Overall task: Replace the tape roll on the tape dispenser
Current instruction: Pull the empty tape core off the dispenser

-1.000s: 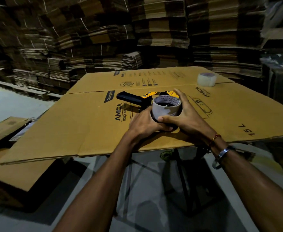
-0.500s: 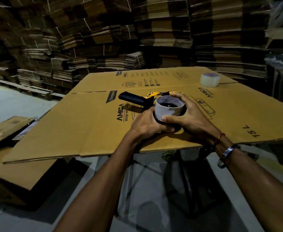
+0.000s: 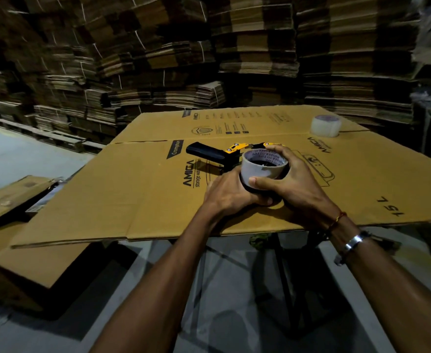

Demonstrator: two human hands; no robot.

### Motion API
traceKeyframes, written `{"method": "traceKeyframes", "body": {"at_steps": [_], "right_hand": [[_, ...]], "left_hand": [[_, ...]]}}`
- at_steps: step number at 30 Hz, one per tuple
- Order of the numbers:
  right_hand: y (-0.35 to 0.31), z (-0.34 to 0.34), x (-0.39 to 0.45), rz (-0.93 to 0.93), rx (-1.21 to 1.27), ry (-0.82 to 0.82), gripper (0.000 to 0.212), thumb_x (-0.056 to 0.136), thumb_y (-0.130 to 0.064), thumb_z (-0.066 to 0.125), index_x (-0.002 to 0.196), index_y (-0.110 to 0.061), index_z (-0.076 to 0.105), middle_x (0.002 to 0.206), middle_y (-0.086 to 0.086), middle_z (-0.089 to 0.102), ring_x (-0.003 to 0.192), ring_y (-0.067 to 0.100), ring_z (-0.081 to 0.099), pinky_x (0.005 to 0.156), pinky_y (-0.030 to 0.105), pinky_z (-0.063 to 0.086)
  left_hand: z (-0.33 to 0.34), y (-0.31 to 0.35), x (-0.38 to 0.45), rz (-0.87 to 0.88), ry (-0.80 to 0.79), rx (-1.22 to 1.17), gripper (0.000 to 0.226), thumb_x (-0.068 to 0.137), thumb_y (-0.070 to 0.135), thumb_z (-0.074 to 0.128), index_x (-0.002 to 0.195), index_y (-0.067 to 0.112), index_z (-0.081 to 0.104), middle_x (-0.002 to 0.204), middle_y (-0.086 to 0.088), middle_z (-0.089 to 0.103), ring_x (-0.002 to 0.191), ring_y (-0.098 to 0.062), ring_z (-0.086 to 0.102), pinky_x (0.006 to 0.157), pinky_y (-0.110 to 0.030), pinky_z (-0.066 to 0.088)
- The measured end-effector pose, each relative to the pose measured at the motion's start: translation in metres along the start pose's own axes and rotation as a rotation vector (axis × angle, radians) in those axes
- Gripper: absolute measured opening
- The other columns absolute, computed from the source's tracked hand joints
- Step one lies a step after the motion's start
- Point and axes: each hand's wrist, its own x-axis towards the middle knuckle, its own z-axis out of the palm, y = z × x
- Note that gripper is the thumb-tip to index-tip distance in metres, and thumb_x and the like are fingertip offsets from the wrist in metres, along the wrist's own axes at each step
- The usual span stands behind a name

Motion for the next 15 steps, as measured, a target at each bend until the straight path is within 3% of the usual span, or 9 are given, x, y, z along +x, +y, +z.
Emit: {"method": "traceKeyframes", "body": {"at_steps": [4,10,15], "right_hand": [[0.0026,0.0014,0.0009,-0.004,-0.024,0.0,0.089,0.058,-0.05,0.094,0.136,-0.036,0.052,0.129,-0.01,0.067,0.119,0.012,0.065,0.104,0.046,0.053],[-0.0007,-0.0025,-0.001,0.02,-0.022,-0.039,0.091,0.06,-0.054,0.091,0.137,-0.034,0.049,0.131,-0.009,0.065,0.119,0.011,0.064,0.105,0.045,0.052],[-0.0033,-0.0023,-0.0036,0.037,-0.014,-0.043,0.091,0.061,-0.051,0.091,0.139,-0.031,0.049,0.131,-0.007,0.065,0.118,0.011,0.064,0.105,0.044,0.052]], "left_hand": [[0.0018,-0.0045,0.0036,0.019,-0.017,0.003,0.085,0.055,0.06,0.083,0.13,0.032,0.053,0.117,0.006,0.069,0.107,-0.02,0.064,0.095,-0.046,0.051],[0.004,-0.0054,0.0057,0.049,-0.064,0.079,0.107,0.055,0.072,0.079,0.145,0.035,0.034,0.137,0.006,0.057,0.127,-0.022,0.049,0.109,-0.053,0.037],[0.0094,-0.0042,0.0085,0.066,-0.004,-0.038,0.108,0.045,0.072,0.085,0.137,0.041,0.038,0.131,0.011,0.06,0.123,-0.021,0.056,0.104,-0.051,0.044]]}}
